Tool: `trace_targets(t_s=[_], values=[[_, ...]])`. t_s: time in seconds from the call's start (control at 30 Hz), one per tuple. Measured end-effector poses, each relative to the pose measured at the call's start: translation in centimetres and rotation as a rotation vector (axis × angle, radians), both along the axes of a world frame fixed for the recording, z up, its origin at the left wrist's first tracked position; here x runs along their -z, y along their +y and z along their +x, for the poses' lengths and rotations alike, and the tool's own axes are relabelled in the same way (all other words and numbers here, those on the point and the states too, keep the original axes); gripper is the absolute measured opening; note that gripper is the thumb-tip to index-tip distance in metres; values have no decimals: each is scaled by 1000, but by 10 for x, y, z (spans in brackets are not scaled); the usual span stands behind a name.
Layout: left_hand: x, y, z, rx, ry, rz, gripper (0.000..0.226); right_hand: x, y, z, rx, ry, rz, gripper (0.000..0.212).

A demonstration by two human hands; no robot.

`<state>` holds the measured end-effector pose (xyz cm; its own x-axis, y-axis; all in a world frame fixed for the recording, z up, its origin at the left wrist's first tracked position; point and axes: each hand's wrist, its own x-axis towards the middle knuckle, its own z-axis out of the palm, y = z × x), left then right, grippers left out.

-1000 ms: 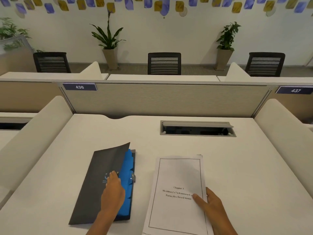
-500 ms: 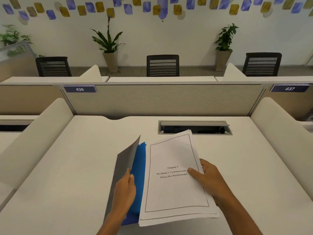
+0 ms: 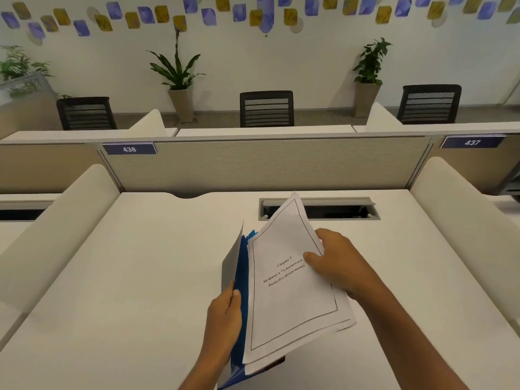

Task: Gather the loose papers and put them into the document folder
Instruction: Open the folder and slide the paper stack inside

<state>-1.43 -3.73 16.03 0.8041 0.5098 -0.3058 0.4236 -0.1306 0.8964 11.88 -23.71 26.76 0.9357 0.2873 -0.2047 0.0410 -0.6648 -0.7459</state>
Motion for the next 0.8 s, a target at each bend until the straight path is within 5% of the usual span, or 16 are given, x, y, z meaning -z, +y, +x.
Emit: trace_targets(t_s=[0.3,0.8], values=[[-4,-15,4,-36,60,-11,46,10,42,8,-65,-107,-217,28],[-1,-18,2,-16,76,-10,46,33,45,10,7,-88,-165,26]])
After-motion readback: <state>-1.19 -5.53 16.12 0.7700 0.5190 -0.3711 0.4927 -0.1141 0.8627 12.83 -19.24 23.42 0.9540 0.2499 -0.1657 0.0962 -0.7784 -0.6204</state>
